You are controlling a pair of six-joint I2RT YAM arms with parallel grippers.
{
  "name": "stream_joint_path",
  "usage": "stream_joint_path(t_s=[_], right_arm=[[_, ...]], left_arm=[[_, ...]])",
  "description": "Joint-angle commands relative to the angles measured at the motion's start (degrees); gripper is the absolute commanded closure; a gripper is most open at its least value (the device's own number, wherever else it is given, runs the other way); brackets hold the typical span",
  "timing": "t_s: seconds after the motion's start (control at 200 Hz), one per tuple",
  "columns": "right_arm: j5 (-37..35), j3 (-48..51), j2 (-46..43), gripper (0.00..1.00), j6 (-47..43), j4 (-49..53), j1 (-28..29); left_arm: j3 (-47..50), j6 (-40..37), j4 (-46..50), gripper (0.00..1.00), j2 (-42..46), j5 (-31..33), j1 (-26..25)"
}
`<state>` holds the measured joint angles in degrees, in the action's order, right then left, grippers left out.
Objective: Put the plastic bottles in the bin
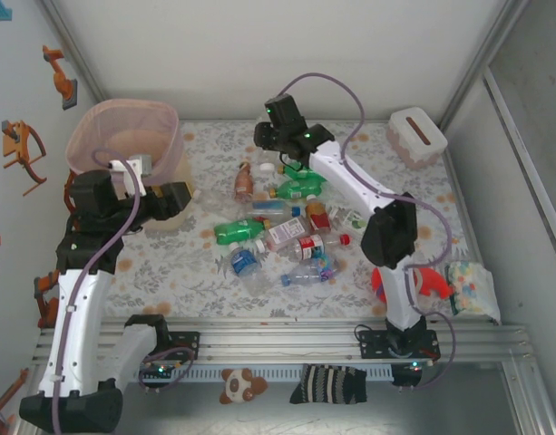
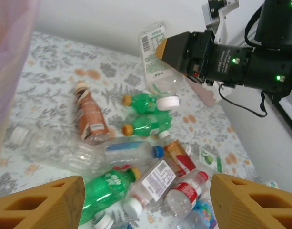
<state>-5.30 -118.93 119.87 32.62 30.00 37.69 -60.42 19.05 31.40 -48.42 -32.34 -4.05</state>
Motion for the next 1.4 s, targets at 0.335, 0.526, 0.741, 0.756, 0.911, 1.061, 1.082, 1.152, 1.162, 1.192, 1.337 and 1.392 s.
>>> stream_joint_path(t_s=[0.335, 0.526, 0.741, 0.756, 0.911, 1.061, 1.082, 1.152, 1.162, 1.192, 1.337, 1.392], right_arm=[[10.4, 27.9, -31.7, 0.72, -13.1, -13.5, 0.0], [15.4, 35.0, -43.0, 0.76, -15.8, -18.4, 0.1], [23.4, 41.0, -52.5, 0.83, -17.5, -27.3, 0.0], [24.0, 41.3, -53.1, 0.83, -17.6, -27.9, 0.0], [31.4, 42.6, -56.2, 0.86, -16.7, -33.6, 0.1], [38.1, 42.1, -56.4, 0.86, -13.1, -38.4, 0.1], [38.7, 42.1, -56.5, 0.86, -12.4, -39.1, 0.1], [40.8, 42.1, -56.6, 0.86, -10.5, -42.0, 0.2], [41.1, 42.2, -56.7, 0.86, -10.2, -42.5, 0.2], [41.7, 42.3, -56.8, 0.86, -9.5, -43.7, 0.3], [43.9, 42.0, -56.9, 0.86, -5.9, -48.2, 0.7], [45.1, 41.4, -56.5, 0.86, -4.3, -49.1, 0.7]], left_arm=[[7.8, 15.8, -33.5, 0.32, 3.1, -3.9, -6.4], [7.8, 15.2, -41.5, 0.32, 1.7, -0.7, -14.5], [5.3, 11.7, -49.5, 0.3, -3.0, -1.0, -23.4], [5.2, 11.6, -50.3, 0.3, -3.3, -1.2, -23.9], [3.2, 11.5, -57.6, 0.27, -7.4, -4.3, -27.9], [0.7, 11.5, -62.3, 0.25, -10.8, -7.9, -30.6], [0.4, 11.6, -62.9, 0.25, -11.3, -8.3, -30.8], [-0.7, 12.0, -64.8, 0.24, -12.7, -10.3, -31.6], [-0.8, 12.2, -65.1, 0.24, -12.9, -10.4, -31.6], [-1.3, 12.5, -65.9, 0.24, -13.6, -11.5, -32.0], [-3.9, 15.2, -69.4, 0.24, -16.3, -15.9, -33.7], [-4.9, 15.4, -69.5, 0.24, -16.9, -17.0, -34.4]])
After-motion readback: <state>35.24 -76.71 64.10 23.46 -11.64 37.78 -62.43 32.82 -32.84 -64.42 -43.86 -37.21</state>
